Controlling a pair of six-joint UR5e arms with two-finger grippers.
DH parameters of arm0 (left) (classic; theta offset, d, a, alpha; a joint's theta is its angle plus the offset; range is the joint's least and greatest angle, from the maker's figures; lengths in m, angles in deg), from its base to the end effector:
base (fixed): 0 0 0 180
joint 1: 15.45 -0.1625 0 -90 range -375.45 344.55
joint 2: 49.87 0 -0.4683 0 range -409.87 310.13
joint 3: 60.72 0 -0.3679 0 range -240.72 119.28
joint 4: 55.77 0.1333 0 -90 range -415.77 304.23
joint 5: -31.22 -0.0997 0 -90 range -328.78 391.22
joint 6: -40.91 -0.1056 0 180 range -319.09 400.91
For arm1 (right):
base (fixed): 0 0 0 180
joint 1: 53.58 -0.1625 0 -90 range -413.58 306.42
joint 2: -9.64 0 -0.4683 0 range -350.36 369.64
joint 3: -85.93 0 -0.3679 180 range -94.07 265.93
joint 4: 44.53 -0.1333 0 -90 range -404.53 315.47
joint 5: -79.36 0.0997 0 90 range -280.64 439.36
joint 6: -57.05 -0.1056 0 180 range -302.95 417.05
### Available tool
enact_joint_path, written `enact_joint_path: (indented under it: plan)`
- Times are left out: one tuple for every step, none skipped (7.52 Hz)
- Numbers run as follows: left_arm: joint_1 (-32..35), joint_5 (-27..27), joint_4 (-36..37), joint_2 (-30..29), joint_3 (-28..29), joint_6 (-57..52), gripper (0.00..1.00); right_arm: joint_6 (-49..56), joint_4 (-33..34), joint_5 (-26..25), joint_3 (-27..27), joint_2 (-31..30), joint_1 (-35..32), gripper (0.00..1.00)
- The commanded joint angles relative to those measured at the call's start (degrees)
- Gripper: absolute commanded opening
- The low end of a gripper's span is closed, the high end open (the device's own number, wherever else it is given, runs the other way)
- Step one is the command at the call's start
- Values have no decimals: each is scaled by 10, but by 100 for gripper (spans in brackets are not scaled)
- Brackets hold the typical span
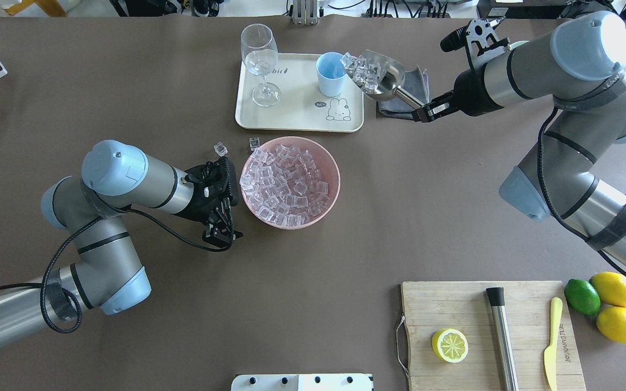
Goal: Put ice in cup with scoop
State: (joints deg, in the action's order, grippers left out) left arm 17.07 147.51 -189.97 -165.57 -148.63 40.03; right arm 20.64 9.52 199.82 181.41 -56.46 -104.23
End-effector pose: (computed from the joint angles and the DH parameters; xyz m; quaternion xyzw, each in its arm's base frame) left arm 0.5146 -0.4307 0.3806 0.3888 0.4237 0.5048 0.6438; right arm -0.3407 -0.5413 0.3575 0.2753 -0.4943 -0.1626 0.8084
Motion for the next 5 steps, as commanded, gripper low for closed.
enact_joint_path:
  plan:
    - [14, 5, 1, 5, -4, 2, 99, -4, 0, -1, -23, 16, -7, 0]
    - [24, 16, 3, 8, -10, 1, 99, -7, 1, -1, -29, 25, -7, 0]
    - [37, 40, 27, 8, -22, -2, 99, -8, 2, -2, -40, 32, -7, 0]
    - [48, 50, 61, 9, -40, -3, 99, -9, 5, -1, -42, 41, -7, 0]
    - [49, 53, 113, 16, -70, -4, 99, -2, 31, -1, -43, 53, -6, 0]
